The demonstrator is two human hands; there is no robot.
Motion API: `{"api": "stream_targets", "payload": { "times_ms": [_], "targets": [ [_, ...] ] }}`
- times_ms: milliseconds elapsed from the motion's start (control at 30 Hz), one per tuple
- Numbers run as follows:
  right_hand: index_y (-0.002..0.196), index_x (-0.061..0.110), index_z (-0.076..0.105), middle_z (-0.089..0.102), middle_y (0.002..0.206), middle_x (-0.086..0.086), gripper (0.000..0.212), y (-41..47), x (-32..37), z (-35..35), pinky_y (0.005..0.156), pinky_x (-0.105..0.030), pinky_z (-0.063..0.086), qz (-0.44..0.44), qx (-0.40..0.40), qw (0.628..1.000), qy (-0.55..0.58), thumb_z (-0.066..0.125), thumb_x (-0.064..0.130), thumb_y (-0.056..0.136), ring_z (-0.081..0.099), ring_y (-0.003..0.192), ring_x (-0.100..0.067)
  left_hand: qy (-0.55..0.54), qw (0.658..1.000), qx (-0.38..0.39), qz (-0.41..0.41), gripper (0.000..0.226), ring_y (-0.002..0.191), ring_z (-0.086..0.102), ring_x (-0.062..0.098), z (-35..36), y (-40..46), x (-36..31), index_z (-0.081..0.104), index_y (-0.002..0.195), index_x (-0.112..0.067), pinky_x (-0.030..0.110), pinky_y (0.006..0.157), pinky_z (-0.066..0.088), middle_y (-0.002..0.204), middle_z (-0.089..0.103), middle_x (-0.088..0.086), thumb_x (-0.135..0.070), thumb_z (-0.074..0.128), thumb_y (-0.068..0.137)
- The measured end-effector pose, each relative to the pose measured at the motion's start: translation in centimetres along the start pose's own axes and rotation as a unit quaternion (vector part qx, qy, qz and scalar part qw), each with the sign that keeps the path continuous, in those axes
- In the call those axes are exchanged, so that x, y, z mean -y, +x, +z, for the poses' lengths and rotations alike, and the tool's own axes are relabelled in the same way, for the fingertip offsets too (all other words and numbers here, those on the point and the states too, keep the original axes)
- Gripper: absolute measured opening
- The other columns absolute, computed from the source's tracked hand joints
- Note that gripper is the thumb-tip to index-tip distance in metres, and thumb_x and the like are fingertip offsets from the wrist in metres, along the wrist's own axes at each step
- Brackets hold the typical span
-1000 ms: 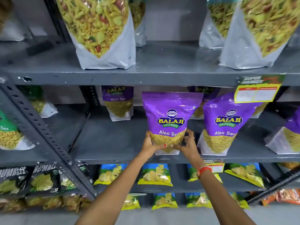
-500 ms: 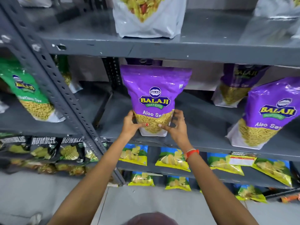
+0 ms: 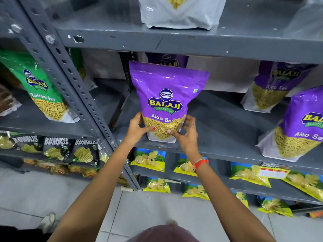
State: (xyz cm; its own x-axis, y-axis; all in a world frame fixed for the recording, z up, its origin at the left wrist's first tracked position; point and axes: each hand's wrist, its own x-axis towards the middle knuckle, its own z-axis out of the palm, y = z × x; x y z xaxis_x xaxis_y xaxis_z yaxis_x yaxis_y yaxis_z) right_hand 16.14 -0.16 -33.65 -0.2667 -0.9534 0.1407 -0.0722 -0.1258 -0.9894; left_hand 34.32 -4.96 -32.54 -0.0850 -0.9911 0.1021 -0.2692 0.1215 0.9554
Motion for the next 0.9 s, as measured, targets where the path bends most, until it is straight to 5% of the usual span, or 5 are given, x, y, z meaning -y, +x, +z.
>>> {"api": "stream_targets", "payload": {
  "times_ms": [267, 433, 600, 733, 900],
  "targets": [
    [0.110, 0.023, 0.042, 0.056, 0.104, 0.020, 0.063, -0.7, 0.1, 0.0, 0.073, -0.010, 0.051, 0.007, 0.000, 1.000, 0.002, 0.082, 0.012, 0.063, 0.058, 0.095, 0.008, 0.004, 1.000, 0.013, 0.003, 0.057, 0.078, 0.060, -0.017, -0.1, 0.0, 0.5, 0.048, 0.110, -0.001, 0.004, 0.069, 0.047, 0.093, 0.060, -0.007, 0.010, 0.075, 0.060],
    [0.116, 0.024, 0.039, 0.054, 0.115, 0.008, 0.070, -1.0, 0.3, -0.5, 0.080, -0.013, 0.049, 0.002, 0.017, 1.000, -0.009, 0.083, 0.016, 0.063, 0.056, 0.110, -0.012, -0.002, 1.000, 0.000, 0.000, 0.070, 0.093, 0.059, -0.008, -0.1, -0.7, 0.1, 0.041, 0.122, 0.002, 0.004, 0.075, 0.047, 0.110, 0.058, 0.006, 0.006, 0.076, 0.061],
    [0.127, 0.022, 0.036, 0.048, 0.125, 0.001, 0.072, -2.3, 2.2, -2.4, 0.089, -0.015, 0.046, 0.009, 0.008, 0.999, 0.030, 0.078, 0.011, 0.069, 0.048, 0.119, -0.015, -0.028, 0.995, -0.098, 0.005, 0.083, 0.125, 0.042, 0.015, 1.3, -3.5, -1.7, 0.028, 0.138, -0.014, 0.033, 0.102, 0.038, 0.143, 0.040, 0.008, -0.013, 0.075, 0.070],
    [0.113, 0.030, 0.047, 0.057, 0.120, 0.001, 0.049, -3.7, 6.0, -6.0, 0.096, -0.028, 0.048, -0.069, -0.012, 0.997, 0.022, 0.070, 0.006, 0.076, 0.055, 0.114, -0.009, -0.047, 0.938, -0.297, 0.174, 0.044, 0.101, 0.055, 0.008, 4.5, -6.4, -6.6, 0.047, 0.121, -0.019, 0.043, 0.086, 0.050, 0.112, 0.056, -0.006, -0.011, 0.064, 0.082],
    [0.100, 0.019, 0.059, 0.062, 0.102, 0.005, 0.028, -3.9, 13.4, -12.9, 0.085, -0.018, 0.052, -0.197, -0.114, 0.974, 0.011, 0.061, -0.001, 0.081, 0.060, 0.097, 0.001, -0.075, 0.899, -0.268, 0.339, 0.021, 0.080, 0.057, 0.012, 10.7, -7.5, -17.3, 0.055, 0.104, -0.013, 0.031, 0.072, 0.051, 0.099, 0.055, -0.008, -0.014, 0.058, 0.083]
  ]
}}
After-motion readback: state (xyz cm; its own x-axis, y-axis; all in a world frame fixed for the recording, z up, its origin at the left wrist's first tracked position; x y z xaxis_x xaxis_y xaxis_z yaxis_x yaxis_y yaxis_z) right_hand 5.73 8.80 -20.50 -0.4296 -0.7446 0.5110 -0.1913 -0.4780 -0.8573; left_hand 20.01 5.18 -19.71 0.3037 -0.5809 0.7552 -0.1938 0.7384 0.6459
